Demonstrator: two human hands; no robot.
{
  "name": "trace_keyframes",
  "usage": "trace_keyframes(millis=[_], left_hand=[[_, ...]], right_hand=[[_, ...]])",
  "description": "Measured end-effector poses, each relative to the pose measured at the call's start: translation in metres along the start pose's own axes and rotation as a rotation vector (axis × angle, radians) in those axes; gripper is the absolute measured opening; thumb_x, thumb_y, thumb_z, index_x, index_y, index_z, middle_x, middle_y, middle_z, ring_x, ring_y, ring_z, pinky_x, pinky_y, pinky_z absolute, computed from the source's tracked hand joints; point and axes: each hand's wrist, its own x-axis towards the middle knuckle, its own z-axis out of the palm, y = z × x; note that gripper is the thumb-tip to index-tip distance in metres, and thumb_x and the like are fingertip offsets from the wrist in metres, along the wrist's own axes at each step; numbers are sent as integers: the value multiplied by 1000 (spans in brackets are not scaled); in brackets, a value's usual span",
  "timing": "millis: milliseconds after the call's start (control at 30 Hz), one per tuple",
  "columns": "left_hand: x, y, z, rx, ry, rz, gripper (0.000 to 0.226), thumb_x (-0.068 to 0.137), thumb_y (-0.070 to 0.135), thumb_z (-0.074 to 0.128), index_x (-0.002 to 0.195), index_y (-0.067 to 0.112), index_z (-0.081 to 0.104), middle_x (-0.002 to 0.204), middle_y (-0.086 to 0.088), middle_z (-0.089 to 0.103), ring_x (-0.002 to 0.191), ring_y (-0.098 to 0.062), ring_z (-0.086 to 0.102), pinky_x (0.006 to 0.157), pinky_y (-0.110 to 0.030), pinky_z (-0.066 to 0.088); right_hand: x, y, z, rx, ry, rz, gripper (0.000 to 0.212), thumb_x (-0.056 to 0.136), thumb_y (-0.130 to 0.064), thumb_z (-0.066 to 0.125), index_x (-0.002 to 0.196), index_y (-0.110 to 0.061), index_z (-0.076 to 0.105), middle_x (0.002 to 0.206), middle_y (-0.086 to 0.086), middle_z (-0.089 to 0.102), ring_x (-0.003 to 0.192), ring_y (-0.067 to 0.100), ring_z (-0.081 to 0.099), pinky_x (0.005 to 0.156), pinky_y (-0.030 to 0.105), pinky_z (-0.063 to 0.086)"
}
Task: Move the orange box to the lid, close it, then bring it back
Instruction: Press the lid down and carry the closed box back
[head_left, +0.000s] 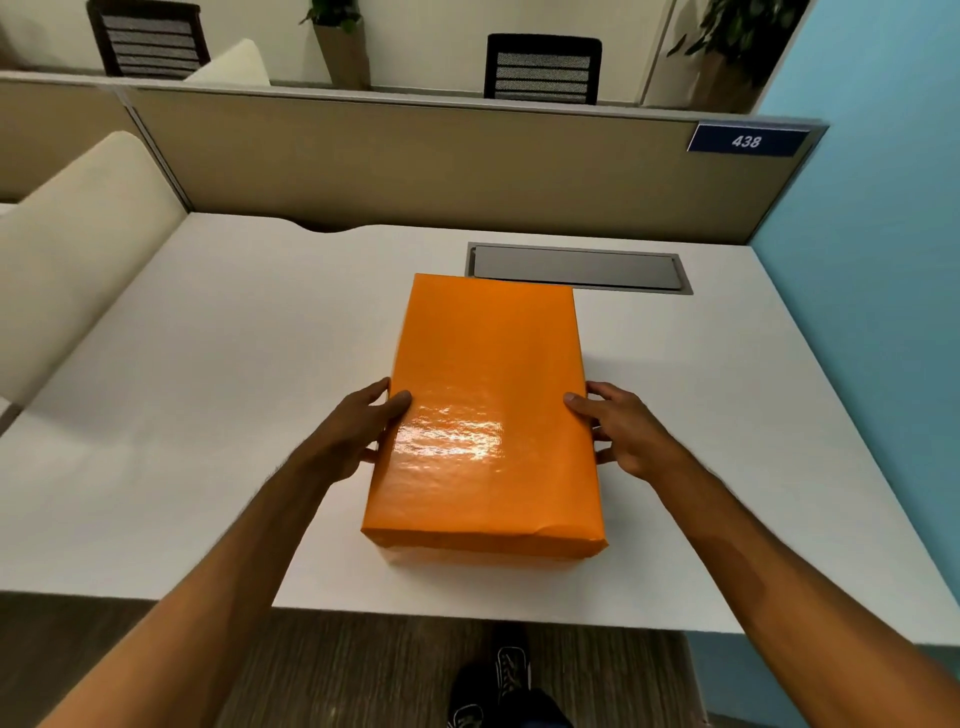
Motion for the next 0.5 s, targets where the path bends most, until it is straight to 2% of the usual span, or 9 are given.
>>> trace_keyframes(millis=[100,233,300,500], left_hand=[[-3,2,4,19,14,3,63,94,40,55,151,27,31,136,-10,56,117,-38,56,92,-58,47],[-5,3,3,-5,27,3,54,96,36,54,147,25,40,120,-6,63,100,-29,63,79,-49,52],[-5,3,2,-11,36,3,54,96,36,54,147,25,40,122,-7,63,101,-30,63,76,-47,52],[0,14,-3,-14,114,17,54,96,37,52,147,24,39,129,-10,60,112,-36,59,87,-54,50]], right_hand=[[-2,0,1,10,-7,-9,53,89,-33,66,137,-24,47,121,7,61,101,30,60,81,54,48],[2,-4,-1,0,-7,-20,54,88,-33,67,137,-25,47,116,3,62,92,25,62,77,53,48],[6,-8,-2,-11,-18,-29,55,88,-34,68,138,-25,47,115,3,61,93,25,62,77,52,49],[25,-26,0,-19,-60,-68,57,87,-34,69,139,-26,46,116,3,62,94,25,63,78,52,50]])
